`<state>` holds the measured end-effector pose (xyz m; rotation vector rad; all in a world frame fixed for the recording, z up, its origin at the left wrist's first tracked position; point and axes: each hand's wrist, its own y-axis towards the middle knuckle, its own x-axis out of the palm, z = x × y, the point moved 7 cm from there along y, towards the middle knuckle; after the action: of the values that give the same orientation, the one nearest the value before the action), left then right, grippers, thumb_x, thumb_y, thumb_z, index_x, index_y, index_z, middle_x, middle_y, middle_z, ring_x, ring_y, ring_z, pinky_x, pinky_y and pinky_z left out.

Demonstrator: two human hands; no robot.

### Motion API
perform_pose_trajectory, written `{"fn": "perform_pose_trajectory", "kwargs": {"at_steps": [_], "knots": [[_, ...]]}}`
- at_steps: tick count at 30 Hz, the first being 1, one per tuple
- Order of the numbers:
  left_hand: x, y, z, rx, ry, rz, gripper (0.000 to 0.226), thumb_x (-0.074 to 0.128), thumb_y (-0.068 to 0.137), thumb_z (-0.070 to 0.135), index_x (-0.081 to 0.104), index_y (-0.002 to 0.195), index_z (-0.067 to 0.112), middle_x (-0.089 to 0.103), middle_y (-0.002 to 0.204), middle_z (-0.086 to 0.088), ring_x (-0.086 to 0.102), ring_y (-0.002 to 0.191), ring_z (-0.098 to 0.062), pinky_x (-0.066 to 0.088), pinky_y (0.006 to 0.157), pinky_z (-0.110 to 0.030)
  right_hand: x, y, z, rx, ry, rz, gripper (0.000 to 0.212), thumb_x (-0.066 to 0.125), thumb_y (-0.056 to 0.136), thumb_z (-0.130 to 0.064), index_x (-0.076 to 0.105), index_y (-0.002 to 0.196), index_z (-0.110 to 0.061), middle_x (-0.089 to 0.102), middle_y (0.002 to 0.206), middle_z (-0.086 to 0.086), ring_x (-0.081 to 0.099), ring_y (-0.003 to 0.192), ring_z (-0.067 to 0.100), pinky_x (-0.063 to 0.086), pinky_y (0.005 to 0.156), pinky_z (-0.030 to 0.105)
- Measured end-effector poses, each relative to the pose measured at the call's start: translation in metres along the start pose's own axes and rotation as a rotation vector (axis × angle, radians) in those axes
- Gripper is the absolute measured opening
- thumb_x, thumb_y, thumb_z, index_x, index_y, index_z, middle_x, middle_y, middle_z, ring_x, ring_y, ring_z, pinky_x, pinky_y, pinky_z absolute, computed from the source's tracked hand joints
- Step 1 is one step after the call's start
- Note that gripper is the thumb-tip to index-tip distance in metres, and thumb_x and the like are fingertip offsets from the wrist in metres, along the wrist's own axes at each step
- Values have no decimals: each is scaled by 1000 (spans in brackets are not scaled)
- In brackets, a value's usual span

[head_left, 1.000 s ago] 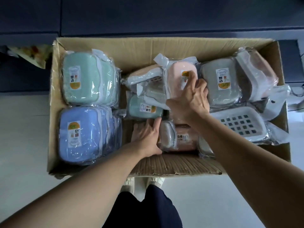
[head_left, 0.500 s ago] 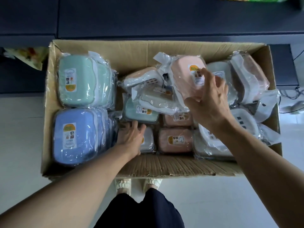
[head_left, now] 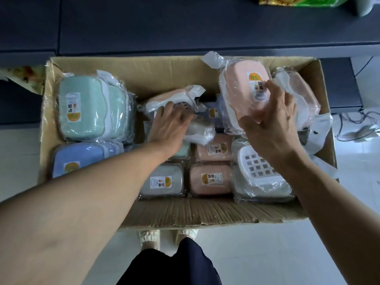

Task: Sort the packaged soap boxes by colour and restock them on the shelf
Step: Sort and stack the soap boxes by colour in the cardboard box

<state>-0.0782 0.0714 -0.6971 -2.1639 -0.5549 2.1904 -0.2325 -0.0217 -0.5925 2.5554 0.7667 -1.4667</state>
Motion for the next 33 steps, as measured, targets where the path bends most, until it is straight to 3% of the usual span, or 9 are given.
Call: {"fn": "perform_pose_trajectory", "kwargs": {"at_steps": [4, 7, 12, 15, 17, 21, 24, 27, 33], "knots": [[-27, -13, -4, 49, -106, 118, 62, 75, 61, 18, 58, 119, 12, 64, 116, -7, 54, 109, -27, 41, 85, -39, -1, -3, 2, -6, 1, -5, 82, 47, 63, -34, 27, 140, -15, 34, 137, 12, 27, 124, 27, 24, 102, 39], [-57, -42, -8, 72, -132, 297, 50, 75, 51, 17, 62, 99, 12, 66, 96, -4, 56, 95, -26, 45, 71, -36, -7, -9, -4, 10, 38, -1, 81, 48, 64, -33, 27, 140, -17, 33, 136, 12, 27, 124, 27, 28, 102, 44], [-63, -106, -13, 76, -164, 407, 49, 61, 55, 16, 56, 104, 12, 62, 104, -5, 45, 96, -24, 43, 69, -37, -8, -21, -17, -29, 28, -22, 82, 48, 63, -33, 27, 140, -15, 33, 137, 16, 27, 124, 27, 29, 102, 43], [-21, -126, 3, 144, -32, 139, 50, 74, 60, 17, 55, 106, 13, 59, 107, -5, 44, 96, -24, 46, 70, -38, 2, -25, -19, -46, 9, -18, 82, 49, 62, -32, 32, 140, -11, 36, 136, 17, 28, 123, 26, 23, 101, 35], [9, -126, 6, 133, 30, -170, 70, 79, 64, 44, 46, 119, 15, 51, 118, -3, 42, 109, -23, 44, 82, -38, 9, -29, -18, -43, 19, -8, 81, 49, 62, -30, 35, 138, -8, 39, 133, 18, 29, 122, 26, 22, 99, 32], [25, -109, -2, 1, -155, -449, 84, 48, 69, 82, 42, 124, 19, 45, 127, -4, 44, 119, -24, 39, 89, -37, 14, -35, -12, -23, 64, 4, 79, 50, 63, -28, 35, 137, -7, 40, 132, 19, 29, 123, 25, 23, 103, 37], [34, -108, 0, -6, -448, -643, 71, 43, 76, 79, 44, 116, 20, 48, 119, -4, 49, 107, -22, 40, 87, -36, 15, -36, -7, -9, 57, 7, 79, 50, 63, -28, 34, 138, -7, 40, 134, 20, 29, 125, 28, 23, 103, 37], [45, -119, 6, -78, -815, -864, 55, 52, 79, 68, 38, 101, 20, 46, 89, 1, 41, 71, -13, 37, 67, -33, 16, -35, -6, -4, 50, 7, 80, 50, 63, -29, 34, 138, -7, 40, 134, 19, 29, 125, 29, 23, 104, 38], [52, -115, 8, -106, -785, -928, 70, 79, 69, 50, 33, 112, 19, 49, 95, 3, 46, 78, -10, 37, 64, -29, 16, -33, -11, 7, 73, 7, 80, 49, 61, -30, 35, 137, -8, 40, 134, 15, 28, 126, 26, 22, 104, 37]]}}
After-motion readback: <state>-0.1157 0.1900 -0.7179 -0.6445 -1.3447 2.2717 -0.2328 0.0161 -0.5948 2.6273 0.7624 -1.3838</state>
